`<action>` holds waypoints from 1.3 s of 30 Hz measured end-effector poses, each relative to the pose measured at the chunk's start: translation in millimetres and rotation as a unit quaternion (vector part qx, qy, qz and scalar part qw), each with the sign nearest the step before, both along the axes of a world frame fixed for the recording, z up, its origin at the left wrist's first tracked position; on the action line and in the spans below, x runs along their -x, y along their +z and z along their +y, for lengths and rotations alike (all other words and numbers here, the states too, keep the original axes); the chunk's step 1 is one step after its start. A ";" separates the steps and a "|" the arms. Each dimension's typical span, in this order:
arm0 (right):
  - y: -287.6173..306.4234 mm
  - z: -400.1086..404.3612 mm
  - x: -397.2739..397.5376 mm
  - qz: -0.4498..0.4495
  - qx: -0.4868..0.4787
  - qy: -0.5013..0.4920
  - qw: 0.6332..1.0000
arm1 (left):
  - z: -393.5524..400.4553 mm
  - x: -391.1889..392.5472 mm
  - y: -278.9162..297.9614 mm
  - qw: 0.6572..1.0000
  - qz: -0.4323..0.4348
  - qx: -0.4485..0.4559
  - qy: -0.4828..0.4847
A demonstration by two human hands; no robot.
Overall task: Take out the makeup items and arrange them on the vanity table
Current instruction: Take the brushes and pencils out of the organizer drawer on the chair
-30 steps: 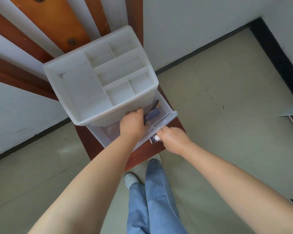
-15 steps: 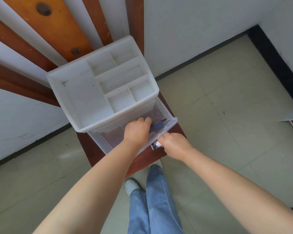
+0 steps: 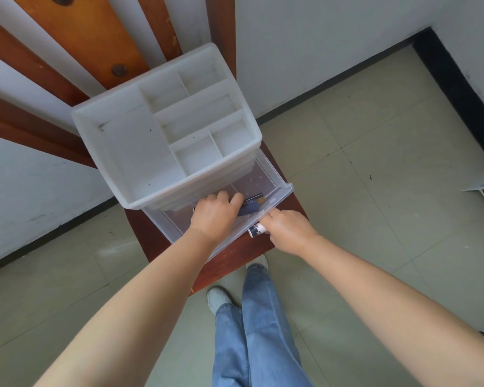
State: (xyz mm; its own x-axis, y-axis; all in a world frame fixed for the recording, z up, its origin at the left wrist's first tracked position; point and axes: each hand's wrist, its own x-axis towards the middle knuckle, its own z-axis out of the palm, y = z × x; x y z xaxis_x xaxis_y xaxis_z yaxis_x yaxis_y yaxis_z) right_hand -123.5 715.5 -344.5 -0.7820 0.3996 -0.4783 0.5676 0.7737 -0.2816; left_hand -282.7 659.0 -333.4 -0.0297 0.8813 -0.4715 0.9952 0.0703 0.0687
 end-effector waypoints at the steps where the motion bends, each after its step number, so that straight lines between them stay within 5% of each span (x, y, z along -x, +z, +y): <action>1: -0.1 0.2 0.3 -0.001 0.001 0.000 1.000 | -0.2 1.5 -0.5 1.000 -0.002 -0.004 -0.006; 9: 1.8 -0.1 -1.3 0.007 0.007 -0.010 1.000 | -5.3 18.4 9.3 0.994 -0.072 -0.023 0.077; 15: 3.3 -2.4 -0.9 0.008 0.003 -0.025 1.000 | -11.1 23.1 16.4 0.948 -0.182 -0.029 0.258; 21: 5.4 -3.9 1.8 -0.008 0.006 -0.034 0.999 | -20.0 25.4 20.3 0.930 -0.190 0.015 0.313; 27: 8.1 -4.6 3.2 -0.015 0.010 -0.040 0.999 | -19.7 19.6 24.9 0.971 -0.100 0.014 0.217; 32: 7.5 -4.5 4.0 -0.026 0.010 -0.037 0.999 | -14.6 23.0 21.4 0.949 -0.089 0.029 0.302; 39: 6.7 -4.4 4.6 -0.026 0.016 -0.043 0.999 | -10.9 18.2 21.6 0.978 -0.025 0.056 0.199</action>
State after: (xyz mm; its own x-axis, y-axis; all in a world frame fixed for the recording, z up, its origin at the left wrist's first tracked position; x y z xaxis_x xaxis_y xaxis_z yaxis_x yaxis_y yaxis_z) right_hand -128.1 711.1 -337.9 -0.7191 0.4484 -0.5310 0.6466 0.7117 -0.2747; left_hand -300.9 648.2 -311.8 -0.3349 0.7469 -0.5745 0.8828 0.4618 0.0857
